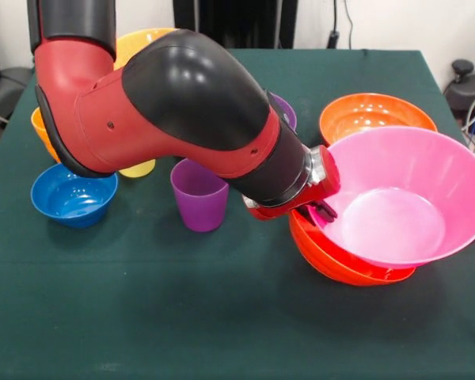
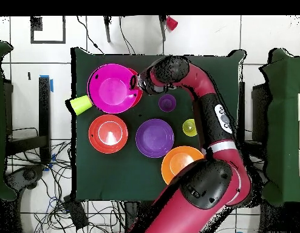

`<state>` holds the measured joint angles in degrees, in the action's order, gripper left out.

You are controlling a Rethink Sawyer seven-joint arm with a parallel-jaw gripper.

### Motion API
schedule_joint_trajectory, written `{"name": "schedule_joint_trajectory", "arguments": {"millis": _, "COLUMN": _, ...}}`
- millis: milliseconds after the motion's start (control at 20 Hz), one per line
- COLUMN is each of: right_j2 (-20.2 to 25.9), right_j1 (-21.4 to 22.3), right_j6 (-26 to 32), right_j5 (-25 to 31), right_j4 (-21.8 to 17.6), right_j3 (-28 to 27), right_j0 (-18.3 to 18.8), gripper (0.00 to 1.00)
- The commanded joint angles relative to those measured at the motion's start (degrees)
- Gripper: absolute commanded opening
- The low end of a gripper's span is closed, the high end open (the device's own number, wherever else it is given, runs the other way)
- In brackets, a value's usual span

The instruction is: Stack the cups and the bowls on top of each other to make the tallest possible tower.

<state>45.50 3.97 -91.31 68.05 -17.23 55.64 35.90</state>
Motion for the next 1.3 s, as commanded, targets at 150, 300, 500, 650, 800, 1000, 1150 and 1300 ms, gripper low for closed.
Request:
{"name": "schedule_joint_trajectory", "arguments": {"millis": 150, "right_j2": -0.6, "right_j1": -0.5, "right_j6": 17.8, "right_j5": 6.2, "right_j4": -1.9, "right_j3": 0.8, "right_j0": 1.0, "gripper": 0.00}}
{"name": "schedule_joint_trajectory", "arguments": {"millis": 300, "right_j2": -0.8, "right_j1": 2.9, "right_j6": 17.3, "right_j5": 8.5, "right_j4": -2.3, "right_j3": 1.0, "right_j0": 1.2, "gripper": 0.00}}
{"name": "schedule_joint_trajectory", "arguments": {"millis": 500, "right_j2": -0.9, "right_j1": 6.8, "right_j6": 16.2, "right_j5": 9.2, "right_j4": -2.8, "right_j3": 2.3, "right_j0": 1.2, "gripper": 0.00}}
{"name": "schedule_joint_trajectory", "arguments": {"millis": 650, "right_j2": -0.8, "right_j1": 8.7, "right_j6": 15.3, "right_j5": 8.0, "right_j4": -3.1, "right_j3": 4.4, "right_j0": 1.6, "gripper": 0.00}}
{"name": "schedule_joint_trajectory", "arguments": {"millis": 800, "right_j2": -1.0, "right_j1": 10.3, "right_j6": 14.6, "right_j5": 6.6, "right_j4": -3.6, "right_j3": 5.9, "right_j0": 2.1, "gripper": 0.00}}
{"name": "schedule_joint_trajectory", "arguments": {"millis": 1000, "right_j2": -1.7, "right_j1": 13.4, "right_j6": 14.1, "right_j5": 7.0, "right_j4": -4.5, "right_j3": 7.0, "right_j0": 2.6, "gripper": 0.00}}
{"name": "schedule_joint_trajectory", "arguments": {"millis": 1150, "right_j2": -1.9, "right_j1": 14.1, "right_j6": 14.4, "right_j5": 8.1, "right_j4": -4.8, "right_j3": 6.5, "right_j0": 2.8, "gripper": 0.00}}
{"name": "schedule_joint_trajectory", "arguments": {"millis": 1300, "right_j2": -1.7, "right_j1": 12.7, "right_j6": 15.7, "right_j5": 8.1, "right_j4": -5.1, "right_j3": 5.2, "right_j0": 2.8, "gripper": 0.00}}
